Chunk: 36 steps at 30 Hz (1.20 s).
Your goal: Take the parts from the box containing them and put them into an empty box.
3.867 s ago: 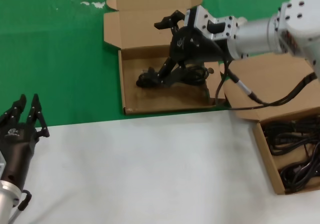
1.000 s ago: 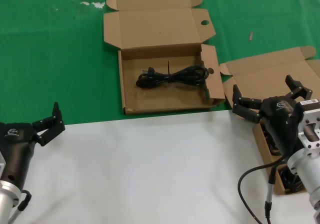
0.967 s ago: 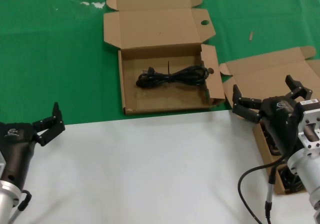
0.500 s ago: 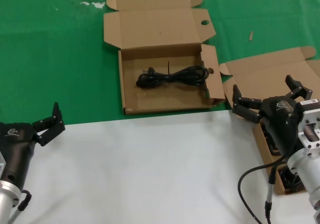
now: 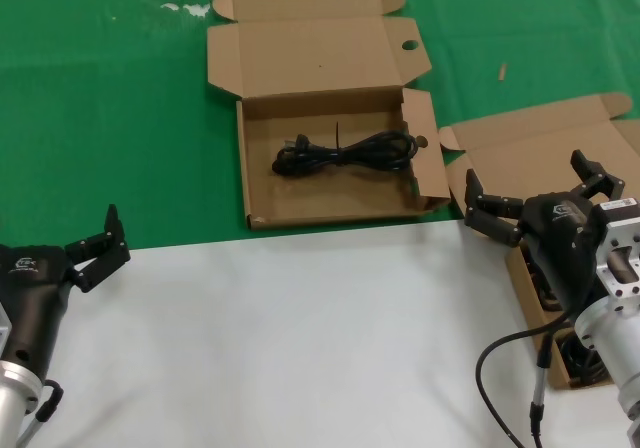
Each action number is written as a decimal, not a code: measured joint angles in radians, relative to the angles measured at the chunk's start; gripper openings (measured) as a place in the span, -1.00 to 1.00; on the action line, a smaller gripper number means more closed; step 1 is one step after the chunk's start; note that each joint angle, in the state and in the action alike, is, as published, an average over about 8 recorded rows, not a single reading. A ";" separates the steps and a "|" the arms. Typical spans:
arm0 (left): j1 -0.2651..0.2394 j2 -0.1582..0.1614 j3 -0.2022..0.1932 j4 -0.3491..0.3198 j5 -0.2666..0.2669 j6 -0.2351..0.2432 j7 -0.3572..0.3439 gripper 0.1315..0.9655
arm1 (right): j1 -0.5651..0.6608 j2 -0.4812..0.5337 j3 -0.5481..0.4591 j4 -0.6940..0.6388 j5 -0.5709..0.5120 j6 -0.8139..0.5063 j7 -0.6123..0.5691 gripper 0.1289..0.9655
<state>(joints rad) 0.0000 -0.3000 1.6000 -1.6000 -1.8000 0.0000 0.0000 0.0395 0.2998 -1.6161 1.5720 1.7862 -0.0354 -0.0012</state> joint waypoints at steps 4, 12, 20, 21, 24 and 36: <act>0.000 0.000 0.000 0.000 0.000 0.000 0.000 1.00 | 0.000 0.000 0.000 0.000 0.000 0.000 0.000 1.00; 0.000 0.000 0.000 0.000 0.000 0.000 0.000 1.00 | 0.000 0.000 0.000 0.000 0.000 0.000 0.000 1.00; 0.000 0.000 0.000 0.000 0.000 0.000 0.000 1.00 | 0.000 0.000 0.000 0.000 0.000 0.000 0.000 1.00; 0.000 0.000 0.000 0.000 0.000 0.000 0.000 1.00 | 0.000 0.000 0.000 0.000 0.000 0.000 0.000 1.00; 0.000 0.000 0.000 0.000 0.000 0.000 0.000 1.00 | 0.000 0.000 0.000 0.000 0.000 0.000 0.000 1.00; 0.000 0.000 0.000 0.000 0.000 0.000 0.000 1.00 | 0.000 0.000 0.000 0.000 0.000 0.000 0.000 1.00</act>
<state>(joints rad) 0.0000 -0.3000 1.6000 -1.6000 -1.8000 0.0000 0.0000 0.0395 0.2998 -1.6161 1.5720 1.7862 -0.0354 -0.0012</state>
